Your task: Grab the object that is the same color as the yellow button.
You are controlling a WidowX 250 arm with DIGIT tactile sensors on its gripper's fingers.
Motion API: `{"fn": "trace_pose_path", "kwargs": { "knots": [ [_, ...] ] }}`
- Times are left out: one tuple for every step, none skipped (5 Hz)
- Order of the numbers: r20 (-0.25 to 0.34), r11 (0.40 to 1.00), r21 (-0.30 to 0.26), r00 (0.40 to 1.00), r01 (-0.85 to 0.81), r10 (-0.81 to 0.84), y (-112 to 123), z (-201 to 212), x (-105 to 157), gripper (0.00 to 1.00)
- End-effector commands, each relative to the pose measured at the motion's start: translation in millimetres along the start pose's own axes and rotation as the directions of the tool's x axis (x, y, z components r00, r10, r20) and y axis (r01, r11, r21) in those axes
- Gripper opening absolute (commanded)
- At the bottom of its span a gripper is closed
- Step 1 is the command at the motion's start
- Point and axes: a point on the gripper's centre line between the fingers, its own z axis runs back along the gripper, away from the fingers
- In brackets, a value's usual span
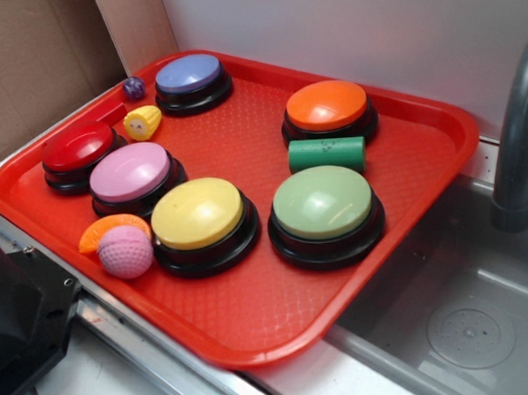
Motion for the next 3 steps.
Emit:
{"fn": "trace_pose_path", "kwargs": {
  "knots": [
    [0.055, 0.993, 0.025, 0.992, -0.118, 0.117, 34, -42, 44, 1.0],
    [0.052, 0.979, 0.002, 0.978, -0.204, 0.204, 62, -77, 65, 1.0],
    [0.061, 0.967, 0.026, 0.966, -0.254, 0.252, 86, -103, 79, 1.0]
  ]
}}
